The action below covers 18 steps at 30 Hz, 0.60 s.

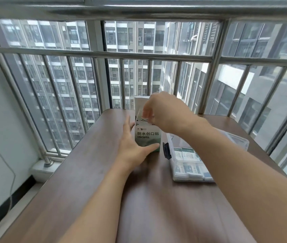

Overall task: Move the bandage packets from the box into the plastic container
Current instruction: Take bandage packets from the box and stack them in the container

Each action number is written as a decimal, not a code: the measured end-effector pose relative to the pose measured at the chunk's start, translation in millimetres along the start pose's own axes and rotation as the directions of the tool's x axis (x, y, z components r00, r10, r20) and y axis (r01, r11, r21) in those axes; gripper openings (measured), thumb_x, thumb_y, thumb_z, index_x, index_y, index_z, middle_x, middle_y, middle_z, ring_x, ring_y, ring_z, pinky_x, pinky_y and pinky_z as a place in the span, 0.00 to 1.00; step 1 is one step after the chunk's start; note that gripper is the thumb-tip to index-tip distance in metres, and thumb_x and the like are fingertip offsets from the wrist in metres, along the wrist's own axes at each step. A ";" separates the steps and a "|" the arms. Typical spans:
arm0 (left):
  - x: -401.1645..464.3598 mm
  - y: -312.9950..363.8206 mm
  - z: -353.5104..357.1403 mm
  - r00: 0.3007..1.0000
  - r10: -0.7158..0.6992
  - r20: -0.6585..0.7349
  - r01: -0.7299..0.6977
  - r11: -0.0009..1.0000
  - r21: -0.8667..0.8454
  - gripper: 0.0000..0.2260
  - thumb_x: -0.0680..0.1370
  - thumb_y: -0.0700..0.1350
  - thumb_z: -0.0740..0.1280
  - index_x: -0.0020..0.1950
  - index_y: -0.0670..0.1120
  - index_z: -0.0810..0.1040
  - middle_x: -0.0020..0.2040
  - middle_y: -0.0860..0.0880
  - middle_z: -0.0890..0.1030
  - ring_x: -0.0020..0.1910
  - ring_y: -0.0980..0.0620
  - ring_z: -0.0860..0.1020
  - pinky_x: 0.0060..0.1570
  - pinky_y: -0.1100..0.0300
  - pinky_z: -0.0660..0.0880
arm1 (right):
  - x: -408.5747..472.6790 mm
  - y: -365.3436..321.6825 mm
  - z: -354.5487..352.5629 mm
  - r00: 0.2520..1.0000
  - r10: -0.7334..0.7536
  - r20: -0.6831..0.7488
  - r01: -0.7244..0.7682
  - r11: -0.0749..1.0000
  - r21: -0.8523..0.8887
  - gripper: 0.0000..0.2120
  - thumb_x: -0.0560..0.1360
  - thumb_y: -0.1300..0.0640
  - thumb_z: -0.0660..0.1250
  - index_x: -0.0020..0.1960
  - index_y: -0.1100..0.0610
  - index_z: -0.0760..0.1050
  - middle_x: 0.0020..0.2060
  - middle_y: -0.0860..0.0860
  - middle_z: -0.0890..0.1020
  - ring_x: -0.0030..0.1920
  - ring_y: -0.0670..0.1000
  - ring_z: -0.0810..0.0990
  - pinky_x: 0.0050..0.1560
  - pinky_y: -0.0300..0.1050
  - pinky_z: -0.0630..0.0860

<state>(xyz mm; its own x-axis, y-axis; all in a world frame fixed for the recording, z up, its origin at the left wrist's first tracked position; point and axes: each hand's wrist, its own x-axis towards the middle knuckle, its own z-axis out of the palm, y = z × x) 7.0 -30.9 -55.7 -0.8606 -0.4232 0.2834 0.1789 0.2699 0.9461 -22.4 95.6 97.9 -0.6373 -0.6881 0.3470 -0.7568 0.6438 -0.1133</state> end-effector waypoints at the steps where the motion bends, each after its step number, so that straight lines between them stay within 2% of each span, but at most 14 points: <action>1: -0.3 0.3 -0.5 1.000 0.001 0.001 -0.001 1.000 -0.004 0.61 0.55 0.54 0.84 0.79 0.65 0.50 0.72 0.62 0.71 0.68 0.57 0.75 0.67 0.47 0.75 | 8.4 -1.4 2.6 1.000 0.016 0.010 -0.015 0.998 -0.065 0.10 0.74 0.68 0.70 0.45 0.54 0.85 0.44 0.51 0.84 0.42 0.54 0.83 0.44 0.48 0.82; 4: -0.8 -0.1 -0.3 1.000 0.001 0.003 -0.001 1.000 0.004 0.59 0.56 0.53 0.82 0.80 0.63 0.52 0.71 0.58 0.72 0.67 0.56 0.76 0.66 0.48 0.76 | 21.6 -3.2 7.1 0.997 0.044 0.065 -0.030 0.980 -0.197 0.09 0.72 0.68 0.71 0.44 0.55 0.81 0.39 0.51 0.80 0.37 0.55 0.80 0.37 0.45 0.75; 8: -3.5 4.7 0.7 1.000 -0.011 0.001 0.011 1.000 0.018 0.56 0.60 0.48 0.81 0.81 0.60 0.52 0.71 0.55 0.72 0.67 0.56 0.76 0.66 0.48 0.77 | 29.1 1.4 10.8 0.990 0.055 0.131 -0.021 0.969 -0.246 0.07 0.74 0.67 0.70 0.46 0.55 0.80 0.36 0.50 0.76 0.32 0.50 0.73 0.36 0.44 0.73; 10: -4.3 6.3 0.9 1.000 -0.010 -0.002 0.010 0.999 0.030 0.55 0.62 0.46 0.81 0.81 0.57 0.53 0.70 0.55 0.73 0.66 0.58 0.76 0.66 0.49 0.76 | 31.7 3.4 11.1 0.986 0.053 0.161 -0.015 0.974 -0.224 0.07 0.75 0.66 0.70 0.48 0.56 0.82 0.38 0.50 0.79 0.35 0.52 0.77 0.37 0.45 0.76; 13: -4.1 6.8 0.0 1.000 -0.004 -0.009 0.004 0.999 0.039 0.51 0.65 0.41 0.81 0.81 0.56 0.55 0.70 0.56 0.74 0.65 0.62 0.74 0.67 0.49 0.75 | 34.3 6.2 9.5 0.977 0.046 0.210 -0.011 0.986 -0.166 0.06 0.75 0.65 0.69 0.48 0.57 0.84 0.44 0.53 0.83 0.44 0.57 0.83 0.46 0.51 0.83; 18: -3.6 6.0 0.4 1.000 0.007 -0.012 -0.006 0.999 0.045 0.49 0.64 0.42 0.80 0.79 0.57 0.58 0.71 0.56 0.74 0.67 0.57 0.75 0.67 0.48 0.76 | 36.8 9.2 5.0 0.941 0.040 0.337 -0.010 0.996 -0.091 0.09 0.75 0.67 0.68 0.46 0.59 0.86 0.45 0.55 0.85 0.46 0.58 0.85 0.46 0.49 0.84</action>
<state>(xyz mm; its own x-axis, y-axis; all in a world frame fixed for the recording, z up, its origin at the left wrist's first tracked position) 10.9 -27.4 -51.1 -0.8535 -0.4318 0.2917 0.1627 0.3110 0.9364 -53.6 74.5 104.9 -0.6787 -0.7343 0.0084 -0.7342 0.6782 -0.0312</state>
